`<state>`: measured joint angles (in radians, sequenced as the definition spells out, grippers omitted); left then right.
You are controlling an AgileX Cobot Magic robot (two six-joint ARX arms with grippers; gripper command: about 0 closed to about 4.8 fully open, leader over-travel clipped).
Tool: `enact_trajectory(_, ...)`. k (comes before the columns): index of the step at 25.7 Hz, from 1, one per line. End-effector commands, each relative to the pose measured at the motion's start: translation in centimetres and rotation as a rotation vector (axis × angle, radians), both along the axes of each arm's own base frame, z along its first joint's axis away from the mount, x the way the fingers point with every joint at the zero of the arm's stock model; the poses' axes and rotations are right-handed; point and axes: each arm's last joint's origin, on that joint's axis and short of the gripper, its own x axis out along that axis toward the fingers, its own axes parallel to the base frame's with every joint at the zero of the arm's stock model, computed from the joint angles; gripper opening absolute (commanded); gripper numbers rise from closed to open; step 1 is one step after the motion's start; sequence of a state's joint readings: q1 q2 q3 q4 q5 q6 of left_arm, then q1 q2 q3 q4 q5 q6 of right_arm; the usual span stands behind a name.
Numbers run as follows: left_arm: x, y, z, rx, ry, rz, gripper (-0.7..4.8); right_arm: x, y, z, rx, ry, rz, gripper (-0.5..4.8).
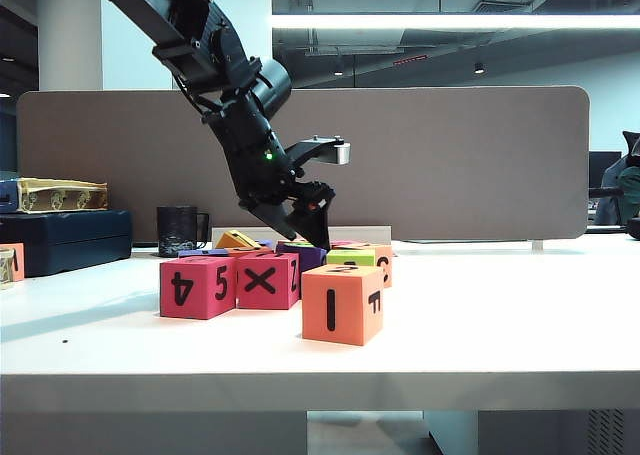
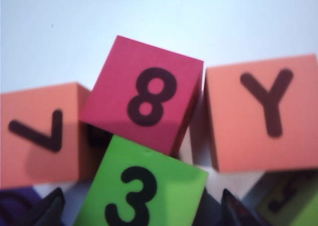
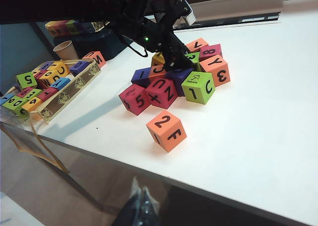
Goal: Select the appropriate blocks from the scattered letter blocks on the table and arrange them in a row to spell out "23".
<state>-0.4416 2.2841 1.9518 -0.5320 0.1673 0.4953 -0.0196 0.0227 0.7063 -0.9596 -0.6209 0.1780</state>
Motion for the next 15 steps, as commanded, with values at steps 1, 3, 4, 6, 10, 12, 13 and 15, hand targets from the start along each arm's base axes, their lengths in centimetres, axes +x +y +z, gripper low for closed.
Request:
enact_trajectory(1, -0.06, 0.03, -1.74, 0.034, 0.060, 0.002, 3.98, -0.05, 0.00, 0.14, -0.003, -0.017, -0.001, -0.01)
enact_trajectory(3, -0.04, 0.01, -2.06, 0.037, 0.069, 0.004, 3.96, -0.05, 0.00, 0.14, -0.003, -0.017, -0.001, -0.01)
enact_trajectory(4, -0.08, 0.04, -2.13, 0.035, 0.080, 0.012, 3.94, -0.04, 0.00, 0.14, -0.003, -0.017, -0.001, -0.01)
enact_trajectory(6, -0.19, 0.09, -2.22, 0.035, 0.098, 0.022, 3.93, -0.05, 0.00, 0.14, -0.003, -0.017, -0.001, -0.01)
enact_trajectory(10, -0.45, 0.21, -2.41, 0.051, 0.131, 0.023, 2.99, -0.04, 0.00, 0.14, -0.003, -0.017, -0.001, -0.01)
enact_trajectory(12, -0.51, 0.24, -2.45, 0.054, 0.138, 0.023, 2.96, -0.04, 0.00, 0.14, -0.003, -0.017, -0.001, -0.01)
enact_trajectory(13, -0.51, 0.24, -2.46, 0.055, 0.138, 0.023, 2.75, -0.04, 0.00, 0.14, -0.003, -0.017, -0.001, -0.01)
enact_trajectory(15, -0.50, 0.24, -2.42, 0.054, 0.137, 0.024, 2.51, -0.05, 0.00, 0.14, -0.003, -0.017, -0.001, -0.01)
